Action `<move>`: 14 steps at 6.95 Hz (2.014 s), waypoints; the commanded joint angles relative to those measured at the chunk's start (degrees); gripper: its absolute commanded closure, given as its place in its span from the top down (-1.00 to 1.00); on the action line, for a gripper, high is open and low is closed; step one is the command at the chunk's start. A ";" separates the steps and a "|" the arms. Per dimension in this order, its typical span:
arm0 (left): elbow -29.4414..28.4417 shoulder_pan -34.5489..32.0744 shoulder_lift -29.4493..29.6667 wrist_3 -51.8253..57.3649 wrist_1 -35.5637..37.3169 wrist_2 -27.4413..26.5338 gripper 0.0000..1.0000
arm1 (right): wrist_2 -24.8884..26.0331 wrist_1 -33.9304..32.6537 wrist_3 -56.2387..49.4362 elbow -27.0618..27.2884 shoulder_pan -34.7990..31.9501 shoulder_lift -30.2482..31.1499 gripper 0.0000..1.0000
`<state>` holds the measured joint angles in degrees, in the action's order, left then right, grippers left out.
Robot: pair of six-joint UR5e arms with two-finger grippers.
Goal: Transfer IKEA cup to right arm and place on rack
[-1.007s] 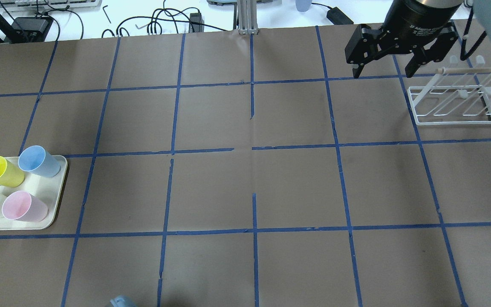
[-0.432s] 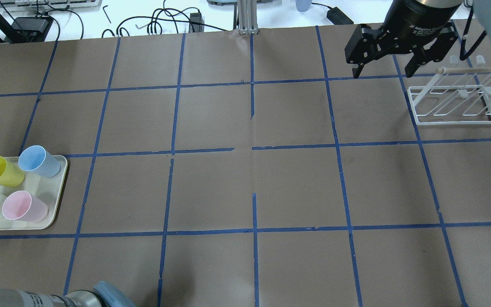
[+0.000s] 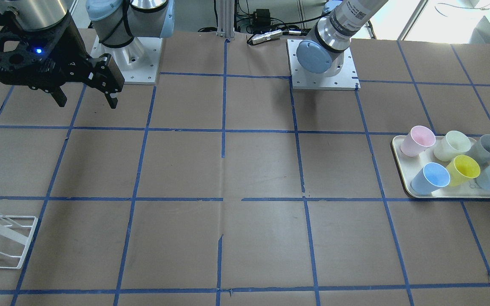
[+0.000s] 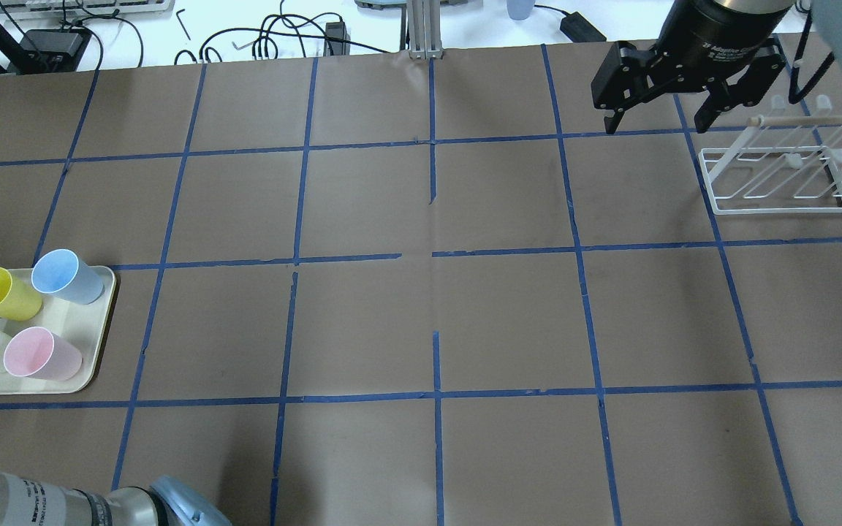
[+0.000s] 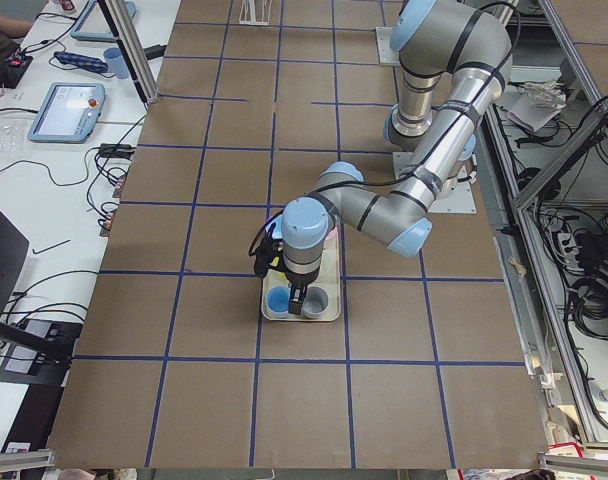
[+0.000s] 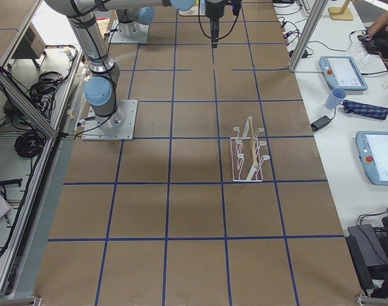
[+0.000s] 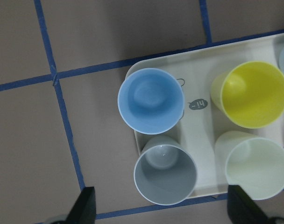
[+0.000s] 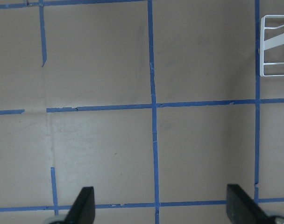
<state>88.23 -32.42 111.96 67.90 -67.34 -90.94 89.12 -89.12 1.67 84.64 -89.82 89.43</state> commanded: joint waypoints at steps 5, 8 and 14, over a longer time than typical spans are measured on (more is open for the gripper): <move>4.67 2.44 4.85 0.82 5.62 -0.02 1.00 | 0.00 0.00 0.00 0.00 0.00 0.05 1.00; 4.84 2.72 5.46 1.27 6.26 -0.20 0.94 | 0.00 0.00 0.00 0.00 0.00 0.05 1.00; 4.93 2.71 5.81 2.85 6.43 -0.29 -0.38 | 0.00 0.00 0.00 0.00 0.00 0.05 1.00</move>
<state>93.12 -29.71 117.74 70.30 -60.91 -91.23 89.12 -89.12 1.67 84.64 -89.82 89.47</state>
